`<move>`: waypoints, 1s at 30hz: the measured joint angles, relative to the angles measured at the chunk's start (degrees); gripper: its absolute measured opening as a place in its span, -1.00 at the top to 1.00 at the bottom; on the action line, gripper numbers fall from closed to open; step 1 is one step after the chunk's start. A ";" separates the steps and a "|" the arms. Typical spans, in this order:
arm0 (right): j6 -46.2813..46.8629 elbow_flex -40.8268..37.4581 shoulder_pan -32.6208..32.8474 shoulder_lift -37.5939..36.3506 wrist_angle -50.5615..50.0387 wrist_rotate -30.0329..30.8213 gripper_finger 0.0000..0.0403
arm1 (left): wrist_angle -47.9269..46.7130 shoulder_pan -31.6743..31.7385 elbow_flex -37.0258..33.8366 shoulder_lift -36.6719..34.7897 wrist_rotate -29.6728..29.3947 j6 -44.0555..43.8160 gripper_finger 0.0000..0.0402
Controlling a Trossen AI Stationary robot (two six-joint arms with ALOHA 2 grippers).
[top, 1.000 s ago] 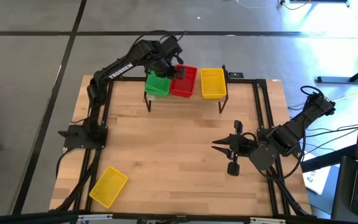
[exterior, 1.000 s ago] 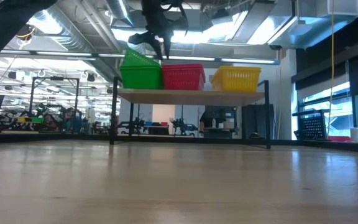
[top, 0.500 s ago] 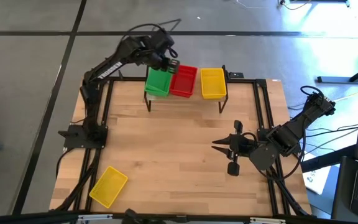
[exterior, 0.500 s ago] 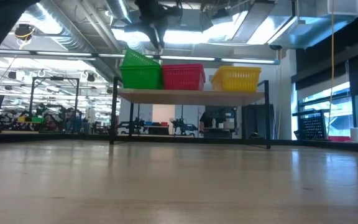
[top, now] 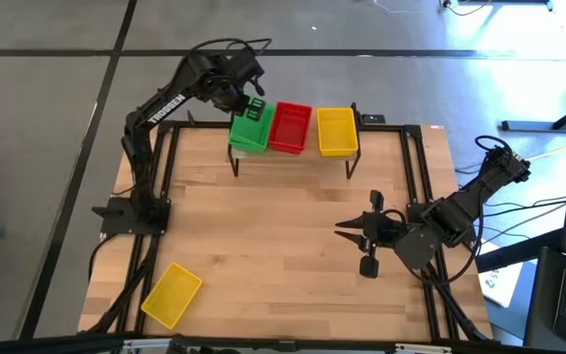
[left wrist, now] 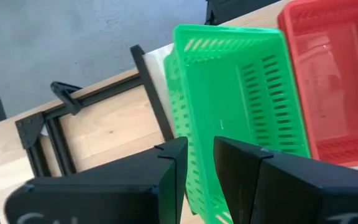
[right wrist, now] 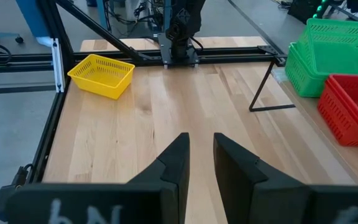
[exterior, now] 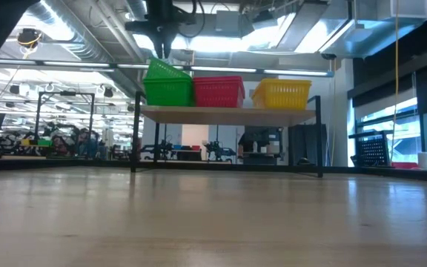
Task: Stack baskets on shelf by color
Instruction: Stack the green bin on top of the green bins on the shelf
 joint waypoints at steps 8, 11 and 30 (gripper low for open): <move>-0.03 0.01 0.02 0.00 -0.04 1.58 0.66 | -0.37 0.04 0.00 0.00 -0.07 1.54 0.66; -0.03 0.01 0.02 0.00 -0.07 5.76 0.66 | -0.37 0.20 0.00 0.00 -0.05 1.62 0.66; -0.20 0.01 0.01 0.00 -0.79 13.00 0.66 | -0.38 -0.14 0.00 0.02 -0.05 3.88 0.66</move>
